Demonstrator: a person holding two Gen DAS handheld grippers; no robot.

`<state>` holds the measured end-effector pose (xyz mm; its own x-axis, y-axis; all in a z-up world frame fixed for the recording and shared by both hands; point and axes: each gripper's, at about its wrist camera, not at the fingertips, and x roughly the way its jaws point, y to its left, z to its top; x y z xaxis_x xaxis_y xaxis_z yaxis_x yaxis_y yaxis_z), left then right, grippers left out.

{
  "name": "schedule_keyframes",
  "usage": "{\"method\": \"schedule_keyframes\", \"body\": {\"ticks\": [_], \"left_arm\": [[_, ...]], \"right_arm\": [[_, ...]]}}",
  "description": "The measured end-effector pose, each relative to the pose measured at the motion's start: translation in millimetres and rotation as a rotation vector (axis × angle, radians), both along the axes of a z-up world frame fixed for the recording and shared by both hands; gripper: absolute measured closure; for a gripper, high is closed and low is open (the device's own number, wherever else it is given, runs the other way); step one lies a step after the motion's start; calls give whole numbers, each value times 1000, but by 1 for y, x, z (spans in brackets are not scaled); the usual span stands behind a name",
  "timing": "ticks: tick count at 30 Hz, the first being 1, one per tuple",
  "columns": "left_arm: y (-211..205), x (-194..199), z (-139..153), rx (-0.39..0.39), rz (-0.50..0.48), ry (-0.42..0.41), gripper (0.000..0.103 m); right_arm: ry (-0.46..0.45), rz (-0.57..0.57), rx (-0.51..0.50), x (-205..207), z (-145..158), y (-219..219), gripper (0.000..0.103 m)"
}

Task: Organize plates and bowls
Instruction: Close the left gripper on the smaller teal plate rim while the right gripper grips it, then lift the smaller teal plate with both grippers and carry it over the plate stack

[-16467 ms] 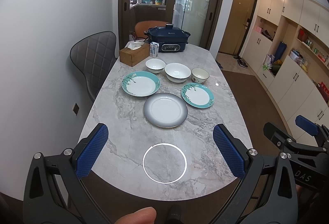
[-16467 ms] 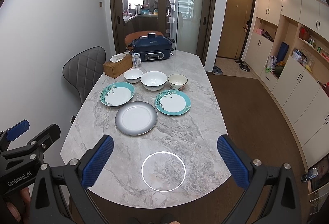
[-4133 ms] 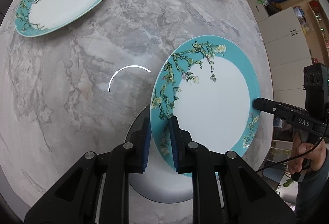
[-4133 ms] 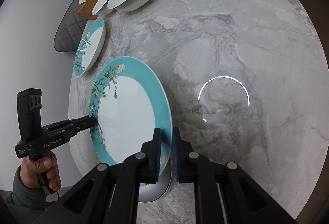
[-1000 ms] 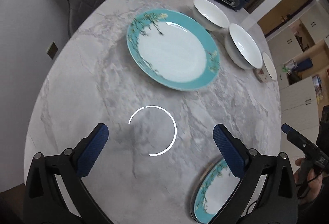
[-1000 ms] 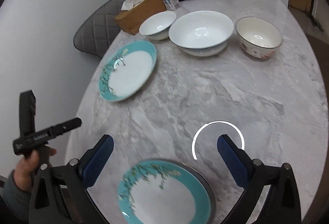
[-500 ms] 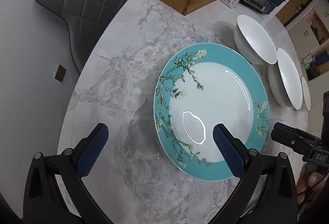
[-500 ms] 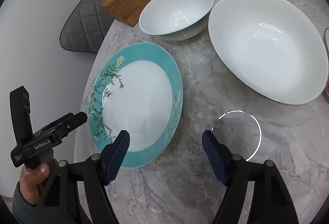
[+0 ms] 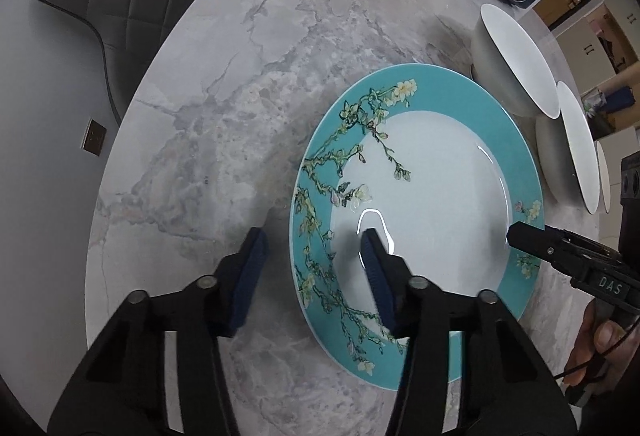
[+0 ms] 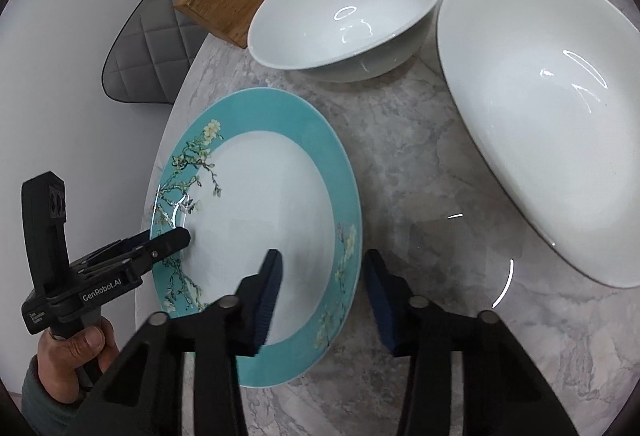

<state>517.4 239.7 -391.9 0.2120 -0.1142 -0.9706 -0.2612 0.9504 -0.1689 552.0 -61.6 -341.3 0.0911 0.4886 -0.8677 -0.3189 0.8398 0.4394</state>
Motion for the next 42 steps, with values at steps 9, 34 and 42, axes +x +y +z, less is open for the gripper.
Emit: {"method": "schedule_keyframes", "body": {"ticks": [9, 34, 42], "left_arm": [[3, 5, 0, -26, 27, 14, 83], [-33, -56, 84, -30, 4, -106, 85], [-69, -93, 132, -33, -48, -173, 85]], "right_arm": [[-29, 20, -47, -4, -1, -2, 89], [-155, 40, -32, -48, 71, -24, 90], [-212, 12, -20, -92, 107, -56, 90]]}}
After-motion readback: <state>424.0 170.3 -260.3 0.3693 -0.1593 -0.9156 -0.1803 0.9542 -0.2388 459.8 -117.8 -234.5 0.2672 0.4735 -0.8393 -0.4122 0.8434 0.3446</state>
